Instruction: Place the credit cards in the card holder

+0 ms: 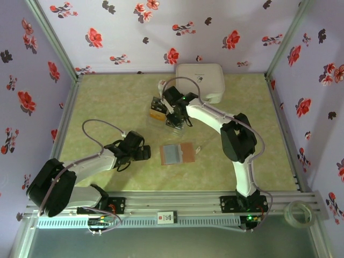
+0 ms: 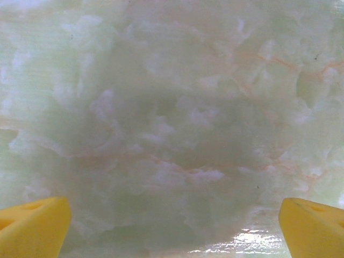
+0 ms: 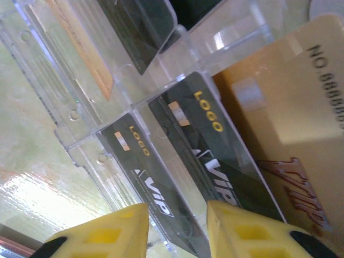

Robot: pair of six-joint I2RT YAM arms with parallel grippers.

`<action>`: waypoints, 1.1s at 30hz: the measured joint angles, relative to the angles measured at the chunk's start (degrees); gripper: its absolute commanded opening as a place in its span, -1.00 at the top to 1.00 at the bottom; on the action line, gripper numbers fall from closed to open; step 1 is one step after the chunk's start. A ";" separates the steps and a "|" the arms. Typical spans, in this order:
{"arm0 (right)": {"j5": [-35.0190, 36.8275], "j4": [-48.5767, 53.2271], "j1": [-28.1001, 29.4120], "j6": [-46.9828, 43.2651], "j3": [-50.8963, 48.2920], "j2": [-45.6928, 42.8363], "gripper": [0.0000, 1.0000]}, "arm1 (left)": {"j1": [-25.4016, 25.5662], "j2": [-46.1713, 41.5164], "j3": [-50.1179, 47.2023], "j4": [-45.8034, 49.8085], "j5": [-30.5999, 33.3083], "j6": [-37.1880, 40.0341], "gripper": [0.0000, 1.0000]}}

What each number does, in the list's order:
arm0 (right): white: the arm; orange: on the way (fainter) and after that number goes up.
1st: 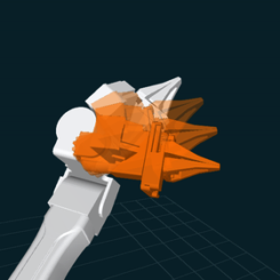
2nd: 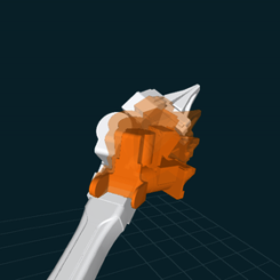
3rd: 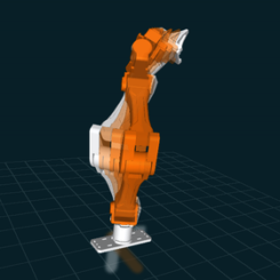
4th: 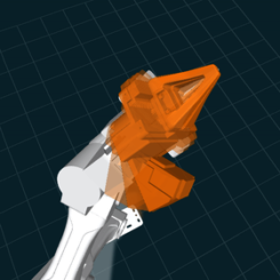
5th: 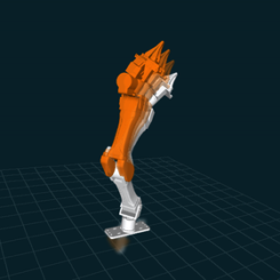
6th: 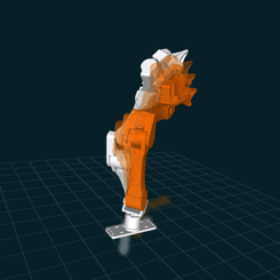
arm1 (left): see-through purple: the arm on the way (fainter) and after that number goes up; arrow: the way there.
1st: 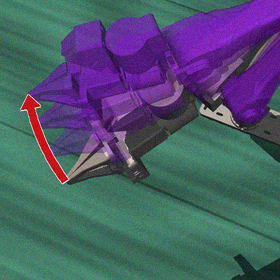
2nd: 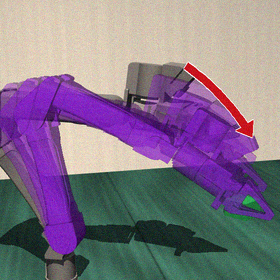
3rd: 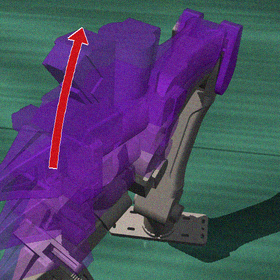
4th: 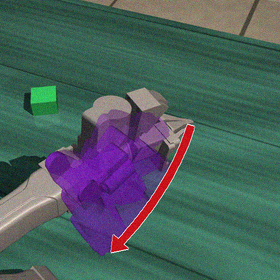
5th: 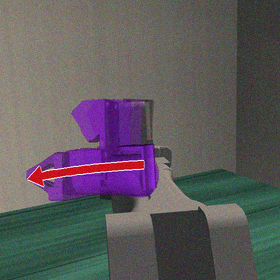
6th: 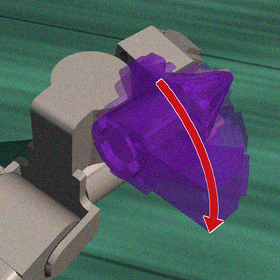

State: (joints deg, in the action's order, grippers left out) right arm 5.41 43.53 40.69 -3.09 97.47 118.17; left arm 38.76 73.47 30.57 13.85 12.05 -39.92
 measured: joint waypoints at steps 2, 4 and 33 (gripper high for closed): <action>0.26 -0.04 0.22 -0.24 0.00 0.13 0.44 | -0.04 0.00 0.00 -0.02 -0.13 0.00 -0.99; 0.24 -0.04 0.26 -0.42 0.00 0.13 0.46 | -0.04 0.00 0.00 -0.02 -0.20 0.00 -0.99; -13.66 2.71 -1.44 -10.43 2.12 0.13 1.00 | -0.04 -0.37 0.00 0.13 -0.76 0.02 -0.99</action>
State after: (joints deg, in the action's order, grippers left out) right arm -8.25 46.24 39.24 -13.52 99.59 118.30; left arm 38.72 73.10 30.57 13.98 11.29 -39.90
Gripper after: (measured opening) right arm 0.040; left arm 0.997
